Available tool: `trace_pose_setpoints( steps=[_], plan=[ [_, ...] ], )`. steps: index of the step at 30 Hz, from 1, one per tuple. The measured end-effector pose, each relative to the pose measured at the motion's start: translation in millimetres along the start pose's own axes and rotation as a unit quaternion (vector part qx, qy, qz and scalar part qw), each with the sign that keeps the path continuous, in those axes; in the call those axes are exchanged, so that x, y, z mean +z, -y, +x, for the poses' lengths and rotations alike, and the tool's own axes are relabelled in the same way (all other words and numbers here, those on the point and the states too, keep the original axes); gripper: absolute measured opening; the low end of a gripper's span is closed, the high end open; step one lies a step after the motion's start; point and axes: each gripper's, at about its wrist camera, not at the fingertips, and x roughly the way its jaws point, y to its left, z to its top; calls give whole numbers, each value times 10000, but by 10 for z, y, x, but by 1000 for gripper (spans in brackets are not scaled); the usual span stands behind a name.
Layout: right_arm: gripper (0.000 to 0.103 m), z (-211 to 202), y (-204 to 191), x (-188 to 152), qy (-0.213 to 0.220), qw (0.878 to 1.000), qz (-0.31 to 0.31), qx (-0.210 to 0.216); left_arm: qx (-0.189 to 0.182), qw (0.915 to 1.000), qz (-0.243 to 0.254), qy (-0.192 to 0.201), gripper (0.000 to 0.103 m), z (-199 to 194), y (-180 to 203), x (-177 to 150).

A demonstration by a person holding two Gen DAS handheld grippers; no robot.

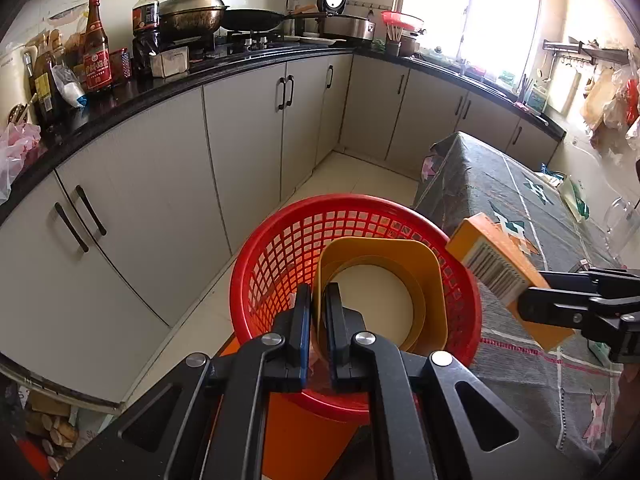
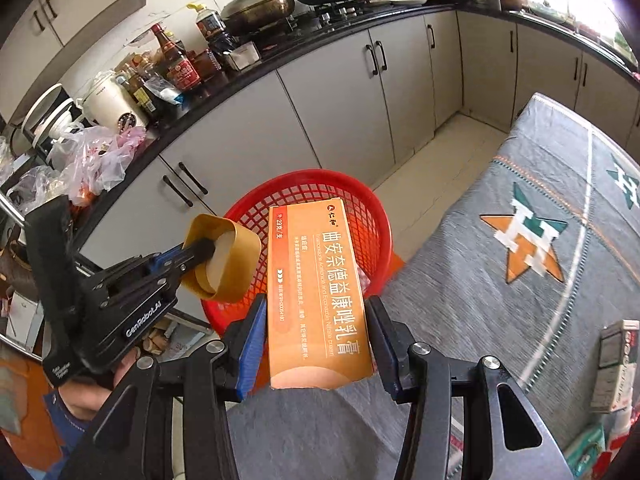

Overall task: Collect trash
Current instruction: 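Carry the yellow cup and orange box over the red basket, then open the left tool to drop the cup while the right drops the orange box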

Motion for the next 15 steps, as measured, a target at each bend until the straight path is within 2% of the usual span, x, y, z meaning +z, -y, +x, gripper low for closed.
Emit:
trace_pose_setpoints(
  steps=[15],
  plan=[
    [53,464,84,225,-179,9992,363,-34,48,9996,-139,-220,7,296,-143,31]
  ],
)
